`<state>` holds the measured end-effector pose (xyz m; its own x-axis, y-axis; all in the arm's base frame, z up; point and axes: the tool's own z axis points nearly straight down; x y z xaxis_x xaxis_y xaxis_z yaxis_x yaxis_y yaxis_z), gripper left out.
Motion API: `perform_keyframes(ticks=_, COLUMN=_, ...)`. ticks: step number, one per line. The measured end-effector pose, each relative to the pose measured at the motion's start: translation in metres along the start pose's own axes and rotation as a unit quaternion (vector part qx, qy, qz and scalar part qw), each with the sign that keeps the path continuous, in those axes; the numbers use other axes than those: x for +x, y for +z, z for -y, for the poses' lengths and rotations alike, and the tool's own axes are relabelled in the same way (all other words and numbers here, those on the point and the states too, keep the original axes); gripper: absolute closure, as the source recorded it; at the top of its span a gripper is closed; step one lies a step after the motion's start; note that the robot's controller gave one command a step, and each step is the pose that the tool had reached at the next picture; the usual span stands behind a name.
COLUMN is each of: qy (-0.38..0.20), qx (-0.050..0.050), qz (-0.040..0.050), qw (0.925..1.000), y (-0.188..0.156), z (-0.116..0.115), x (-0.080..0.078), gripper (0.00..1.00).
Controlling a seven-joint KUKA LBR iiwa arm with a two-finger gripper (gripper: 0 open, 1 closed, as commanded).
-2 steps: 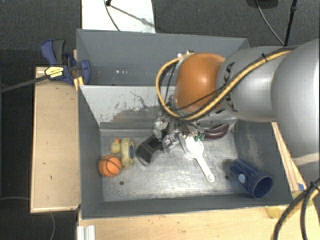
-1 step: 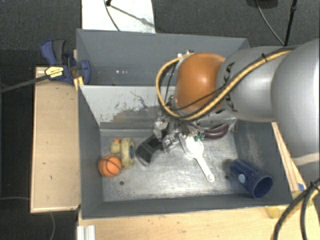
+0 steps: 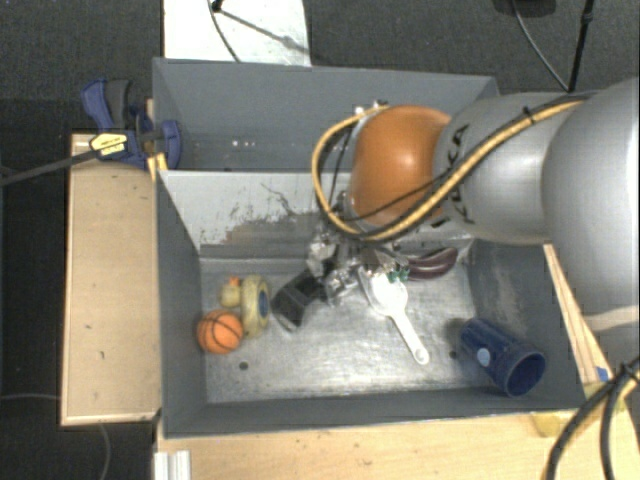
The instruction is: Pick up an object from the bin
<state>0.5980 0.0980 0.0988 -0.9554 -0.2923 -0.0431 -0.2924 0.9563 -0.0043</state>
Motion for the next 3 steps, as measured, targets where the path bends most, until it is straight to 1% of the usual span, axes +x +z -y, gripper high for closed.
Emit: perform_keyframes(ticks=3, qy=-0.001, qx=0.000, qz=0.0000, qw=1.0000, y=0.0000, z=0.0000, x=0.0000, gripper=1.00)
